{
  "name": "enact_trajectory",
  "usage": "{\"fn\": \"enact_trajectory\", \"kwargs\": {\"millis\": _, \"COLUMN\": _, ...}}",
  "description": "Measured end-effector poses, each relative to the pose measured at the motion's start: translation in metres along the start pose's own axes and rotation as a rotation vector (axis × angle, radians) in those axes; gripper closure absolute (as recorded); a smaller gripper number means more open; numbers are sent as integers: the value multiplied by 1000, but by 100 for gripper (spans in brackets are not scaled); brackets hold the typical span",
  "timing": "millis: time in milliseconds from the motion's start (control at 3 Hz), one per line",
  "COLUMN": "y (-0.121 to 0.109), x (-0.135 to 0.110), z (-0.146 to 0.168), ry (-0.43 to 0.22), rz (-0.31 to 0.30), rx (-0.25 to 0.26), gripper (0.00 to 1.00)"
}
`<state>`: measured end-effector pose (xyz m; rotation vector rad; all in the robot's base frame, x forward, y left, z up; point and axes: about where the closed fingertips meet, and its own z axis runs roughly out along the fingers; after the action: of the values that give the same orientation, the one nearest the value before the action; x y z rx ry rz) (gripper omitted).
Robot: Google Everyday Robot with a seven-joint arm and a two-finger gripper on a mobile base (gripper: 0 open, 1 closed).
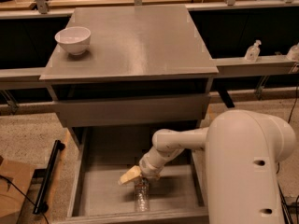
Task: Pick water bottle from middle drawer and place on counter
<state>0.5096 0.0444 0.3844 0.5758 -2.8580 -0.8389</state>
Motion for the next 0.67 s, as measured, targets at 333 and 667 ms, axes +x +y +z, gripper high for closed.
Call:
{"fn": "enact_trajectory", "kwargs": {"millis": 333, "y": 11, "x": 3, "z": 17, "ry": 52, "rz": 12, "rx": 1, "gripper": 18}}
{"fn": "enact_trajectory", "kwargs": {"millis": 667, "y": 14, "x": 4, "z": 13, "ry": 52, "rz": 12, "rx": 2, "gripper": 41}}
